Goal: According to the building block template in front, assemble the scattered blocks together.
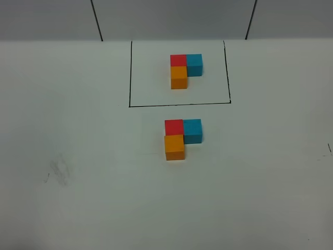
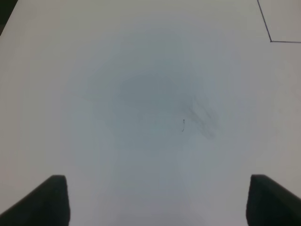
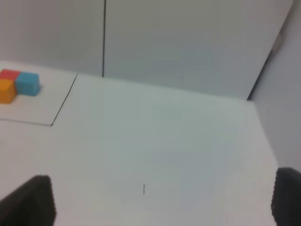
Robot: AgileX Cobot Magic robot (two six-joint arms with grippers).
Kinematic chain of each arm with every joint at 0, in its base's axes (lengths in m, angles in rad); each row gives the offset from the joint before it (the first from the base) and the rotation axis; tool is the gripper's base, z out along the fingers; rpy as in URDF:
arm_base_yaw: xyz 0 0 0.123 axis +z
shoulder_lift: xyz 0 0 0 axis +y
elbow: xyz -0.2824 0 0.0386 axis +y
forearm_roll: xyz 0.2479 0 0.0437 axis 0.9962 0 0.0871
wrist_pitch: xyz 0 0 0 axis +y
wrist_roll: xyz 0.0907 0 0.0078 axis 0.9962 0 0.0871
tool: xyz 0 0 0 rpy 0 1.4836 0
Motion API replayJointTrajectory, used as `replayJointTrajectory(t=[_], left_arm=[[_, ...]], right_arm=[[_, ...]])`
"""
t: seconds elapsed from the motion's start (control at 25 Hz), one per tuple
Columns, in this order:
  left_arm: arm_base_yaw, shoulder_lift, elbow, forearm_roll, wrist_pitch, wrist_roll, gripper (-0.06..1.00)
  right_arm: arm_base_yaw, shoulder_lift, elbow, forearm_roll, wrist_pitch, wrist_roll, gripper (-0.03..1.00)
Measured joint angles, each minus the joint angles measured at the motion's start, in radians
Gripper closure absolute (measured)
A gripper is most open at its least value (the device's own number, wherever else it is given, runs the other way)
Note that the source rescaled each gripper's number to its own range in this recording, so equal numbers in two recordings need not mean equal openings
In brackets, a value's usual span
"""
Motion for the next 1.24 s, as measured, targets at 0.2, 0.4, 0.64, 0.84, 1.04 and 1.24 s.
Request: replayJointTrajectory(t=[0.2, 0.4, 0.64, 0.84, 1.04, 1.24], left_arm=[[0.000, 0.000, 0.000, 0.000, 0.000, 0.000, 0.23], [0.000, 0.000, 0.000, 0.000, 0.000, 0.000, 0.23], [0.000, 0.000, 0.000, 0.000, 0.000, 0.000, 0.23], [0.000, 0.000, 0.000, 0.000, 0.000, 0.000, 0.23], [0.000, 0.000, 0.000, 0.000, 0.000, 0.000, 0.23], [0.000, 0.000, 0.000, 0.000, 0.000, -0.001, 0.23]], right_arm=[[0.000, -0.002, 0.092, 0.050, -0.003, 0.018, 0.09], [0.000, -0.002, 0.162, 0.083, 0.001, 0.026, 0.10], [0.000, -0.002, 0.178, 0.104, 0.015, 0.015, 0.15], [0.000, -0.002, 0.178, 0.111, 0.015, 0.015, 0.25], [-0.055, -0.002, 0.178, 0.116, 0.015, 0.015, 0.37], [-0.137, -0.002, 0.178, 0.117, 0.015, 0.015, 0.48]])
